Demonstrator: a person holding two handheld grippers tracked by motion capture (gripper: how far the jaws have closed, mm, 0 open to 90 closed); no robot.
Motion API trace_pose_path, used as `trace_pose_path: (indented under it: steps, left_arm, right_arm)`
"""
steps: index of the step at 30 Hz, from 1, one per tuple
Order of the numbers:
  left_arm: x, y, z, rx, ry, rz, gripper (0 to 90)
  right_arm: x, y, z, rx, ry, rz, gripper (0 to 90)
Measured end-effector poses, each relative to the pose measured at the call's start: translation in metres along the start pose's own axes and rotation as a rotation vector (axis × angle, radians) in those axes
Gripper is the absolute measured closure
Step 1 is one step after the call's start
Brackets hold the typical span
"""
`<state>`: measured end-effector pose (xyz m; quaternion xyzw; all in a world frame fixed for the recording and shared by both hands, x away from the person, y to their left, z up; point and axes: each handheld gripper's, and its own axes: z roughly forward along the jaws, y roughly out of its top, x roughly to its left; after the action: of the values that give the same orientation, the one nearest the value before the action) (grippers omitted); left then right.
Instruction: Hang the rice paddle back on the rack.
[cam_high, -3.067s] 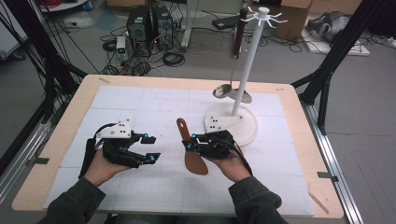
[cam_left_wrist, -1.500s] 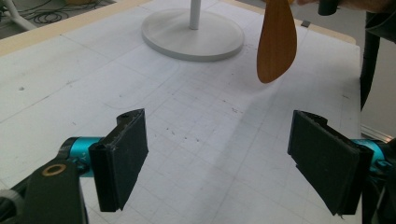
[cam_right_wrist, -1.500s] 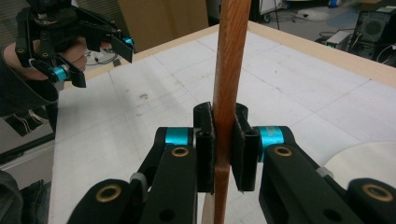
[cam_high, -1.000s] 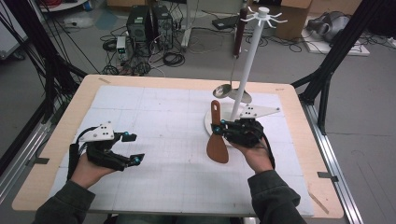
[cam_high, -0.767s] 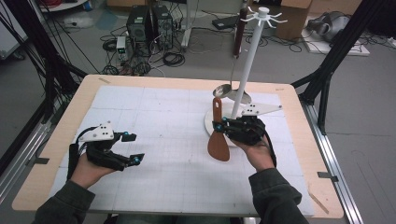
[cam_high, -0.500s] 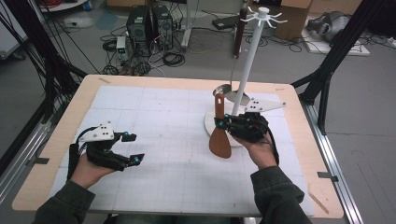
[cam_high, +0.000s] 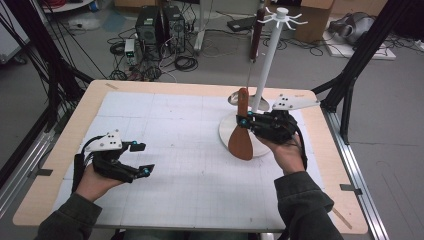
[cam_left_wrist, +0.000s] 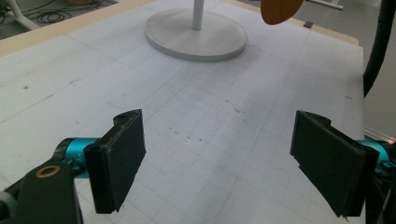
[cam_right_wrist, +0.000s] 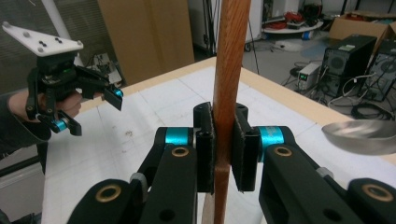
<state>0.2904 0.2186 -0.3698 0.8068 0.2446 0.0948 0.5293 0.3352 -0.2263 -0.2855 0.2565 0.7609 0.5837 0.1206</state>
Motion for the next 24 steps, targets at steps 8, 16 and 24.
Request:
trace_pose_path:
  steps: [8, 16, 24]
  left_arm:
    - [0.0, 0.001, 0.001, -0.004, 0.008, -0.007, 18.4]
    - [0.0, 0.0, 0.003, -0.002, 0.013, -0.011, 17.2]
    - [0.001, 0.0, 0.003, -0.001, 0.022, -0.016, 14.1]
  right_arm:
    - [-0.008, 0.013, -0.009, -0.017, -0.003, -0.002, 82.3]
    - [-0.015, 0.028, -0.017, -0.035, -0.01, -0.005, 82.3]
    - [-0.02, 0.047, -0.025, -0.054, -0.02, -0.018, 82.2]
